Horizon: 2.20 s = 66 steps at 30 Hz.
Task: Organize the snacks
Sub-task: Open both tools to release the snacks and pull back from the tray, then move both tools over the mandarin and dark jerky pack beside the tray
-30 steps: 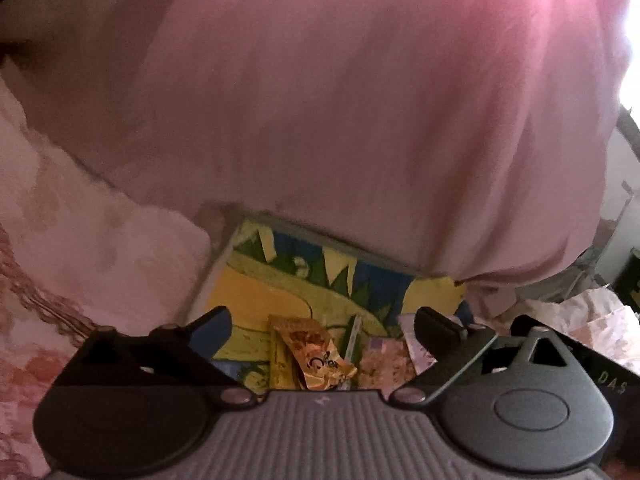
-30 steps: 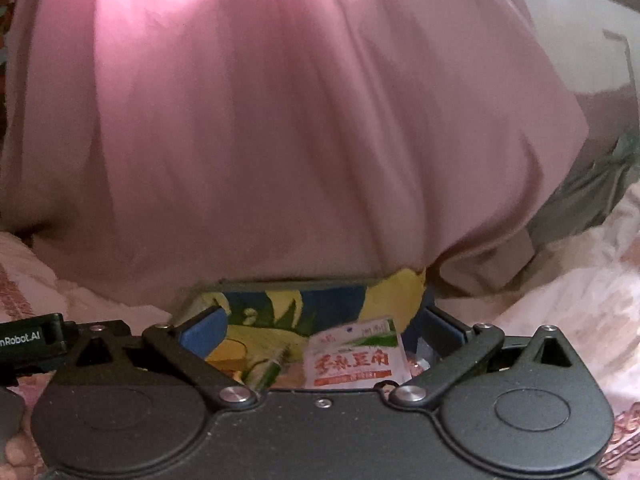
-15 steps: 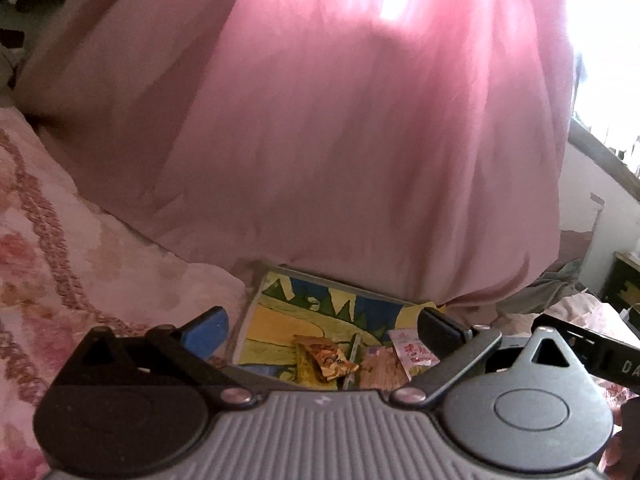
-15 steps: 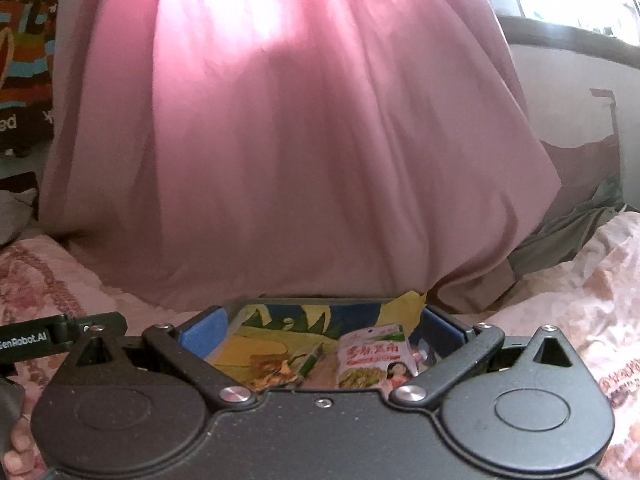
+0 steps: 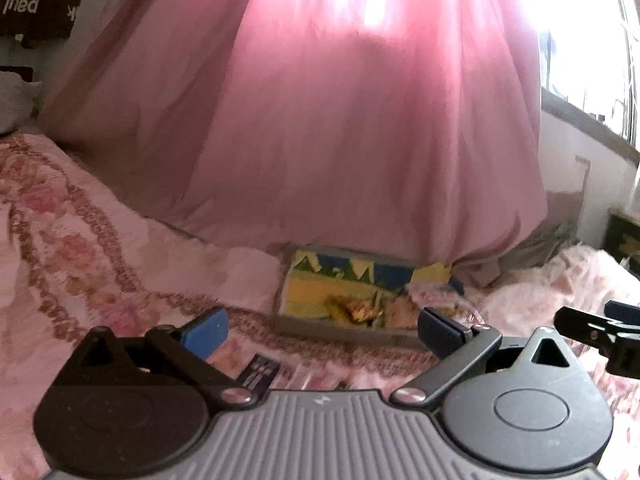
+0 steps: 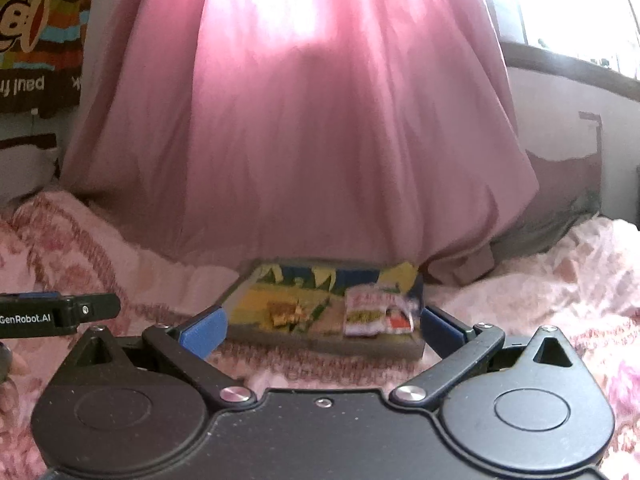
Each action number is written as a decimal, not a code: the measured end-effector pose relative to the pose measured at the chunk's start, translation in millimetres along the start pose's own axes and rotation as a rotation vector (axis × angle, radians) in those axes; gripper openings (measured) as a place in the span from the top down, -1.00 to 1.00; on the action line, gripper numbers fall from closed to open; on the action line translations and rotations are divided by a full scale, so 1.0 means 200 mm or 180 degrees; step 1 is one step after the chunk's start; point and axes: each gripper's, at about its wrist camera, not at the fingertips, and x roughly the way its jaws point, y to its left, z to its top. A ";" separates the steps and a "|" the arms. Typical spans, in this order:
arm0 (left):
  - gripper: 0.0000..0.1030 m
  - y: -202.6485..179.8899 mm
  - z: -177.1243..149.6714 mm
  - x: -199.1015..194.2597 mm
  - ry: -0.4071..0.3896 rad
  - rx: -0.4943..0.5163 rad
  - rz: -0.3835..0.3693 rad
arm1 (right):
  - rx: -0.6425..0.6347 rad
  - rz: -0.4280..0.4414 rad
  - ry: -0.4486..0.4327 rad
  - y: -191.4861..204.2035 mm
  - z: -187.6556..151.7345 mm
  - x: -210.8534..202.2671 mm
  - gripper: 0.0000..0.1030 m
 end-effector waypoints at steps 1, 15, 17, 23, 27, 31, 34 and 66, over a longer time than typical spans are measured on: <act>-0.99 0.01 -0.02 -0.02 0.0026 0.0026 0.0022 | -0.0012 0.0002 0.0034 0.01 -0.02 -0.02 -0.99; -0.99 0.07 -0.26 -0.07 0.0485 0.0205 0.0294 | -0.0180 0.0066 0.0518 0.18 -0.24 -0.07 -0.99; -0.99 0.08 -0.28 -0.06 0.0527 0.0216 0.0309 | -0.0224 0.0074 0.0570 0.20 -0.26 -0.06 -0.99; -0.99 0.07 -0.30 -0.05 0.0560 0.0256 0.0373 | -0.0256 0.0110 0.0721 0.23 -0.31 -0.02 -0.99; -0.99 0.07 -0.31 -0.03 0.0611 0.0285 0.0414 | -0.0230 0.0121 0.0796 0.23 -0.33 0.01 -0.99; -0.99 0.07 -0.31 -0.01 0.0664 0.0297 0.0438 | -0.0200 0.0119 0.0863 0.24 -0.34 0.03 -0.99; -0.99 0.07 -0.31 0.00 0.0709 0.0298 0.0436 | -0.0188 0.0127 0.0884 0.24 -0.34 0.04 -0.99; -0.99 0.03 -0.26 0.49 0.1000 0.0524 -0.0438 | -0.0949 0.0529 0.1247 0.15 -0.35 0.46 -0.99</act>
